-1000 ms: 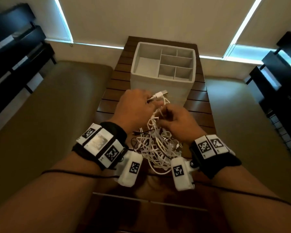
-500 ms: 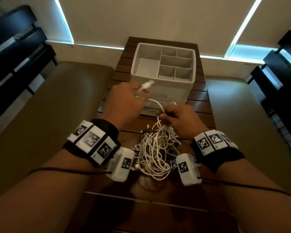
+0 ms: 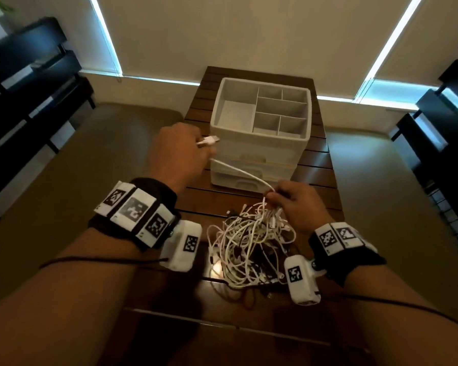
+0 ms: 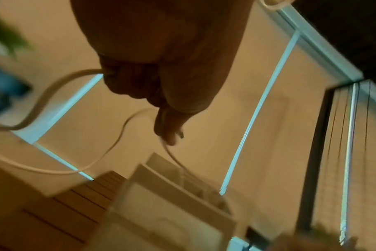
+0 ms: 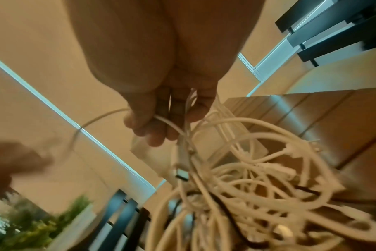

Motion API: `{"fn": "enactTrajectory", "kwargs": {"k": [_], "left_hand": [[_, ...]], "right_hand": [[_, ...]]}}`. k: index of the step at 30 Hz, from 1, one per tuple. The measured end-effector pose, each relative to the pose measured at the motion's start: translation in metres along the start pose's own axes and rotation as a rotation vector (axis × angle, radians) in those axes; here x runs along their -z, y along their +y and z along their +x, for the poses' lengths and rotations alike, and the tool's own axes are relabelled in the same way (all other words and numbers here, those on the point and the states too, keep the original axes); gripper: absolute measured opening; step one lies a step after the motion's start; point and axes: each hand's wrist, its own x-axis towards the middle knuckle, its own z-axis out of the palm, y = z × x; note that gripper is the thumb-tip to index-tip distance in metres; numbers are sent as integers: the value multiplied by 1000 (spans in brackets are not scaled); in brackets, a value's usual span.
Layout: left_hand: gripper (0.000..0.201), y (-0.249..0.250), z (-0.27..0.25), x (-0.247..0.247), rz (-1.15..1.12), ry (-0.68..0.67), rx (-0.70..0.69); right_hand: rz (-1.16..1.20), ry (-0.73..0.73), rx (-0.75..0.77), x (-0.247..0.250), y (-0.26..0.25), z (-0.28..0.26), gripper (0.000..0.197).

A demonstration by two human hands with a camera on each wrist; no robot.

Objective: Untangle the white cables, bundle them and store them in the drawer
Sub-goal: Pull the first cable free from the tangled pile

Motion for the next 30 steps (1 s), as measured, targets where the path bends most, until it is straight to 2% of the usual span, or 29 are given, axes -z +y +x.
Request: {"fn": "enactTrajectory", "kwargs": {"k": [2, 4, 6, 8, 10, 12, 14, 16, 19, 21, 24, 26, 28, 30], "left_hand": [[15, -7, -4, -1, 30, 81, 51], [16, 10, -15, -8, -162, 105, -57], [24, 37, -27, -16, -277, -20, -154], [29, 49, -29, -27, -167, -131, -212], [27, 43, -24, -31, -94, -150, -221], [30, 39, -20, -30, -114, -149, -203], [38, 39, -17, -22, -235, -107, -160], [34, 31, -10, -12, -259, -98, -76], [19, 0, -3, -11, 51, -190, 55], [14, -6, -11, -19, 216, -176, 75], [24, 19, -28, -35, 43, -211, -73], [34, 32, -33, -37, -111, -266, -102], [41, 33, -31, -32, -156, -231, -94], [42, 33, -28, -19, -145, -186, -115]], "right_hand": [[51, 27, 52, 13, -18, 1, 10], [-27, -76, 98, 18, -36, 4, 11], [-155, -172, 162, 15, -53, 5, 19], [-119, -115, 195, 14, -63, 7, 15], [116, -106, 151, 13, -59, 5, 8], [198, -167, 72, 6, -42, 1, 12], [52, -271, 7, -2, -14, -2, 8], [-104, -332, -7, -7, 5, -5, 5], [-41, -177, -37, -5, 8, -2, 12], [90, -104, -13, -3, -2, 1, 13], [11, -149, 122, -5, -28, 1, 18], [44, -98, 188, -6, -40, 2, 22], [206, -107, 149, -6, -38, 1, 9], [183, -213, 97, -7, -25, -1, 7]]}}
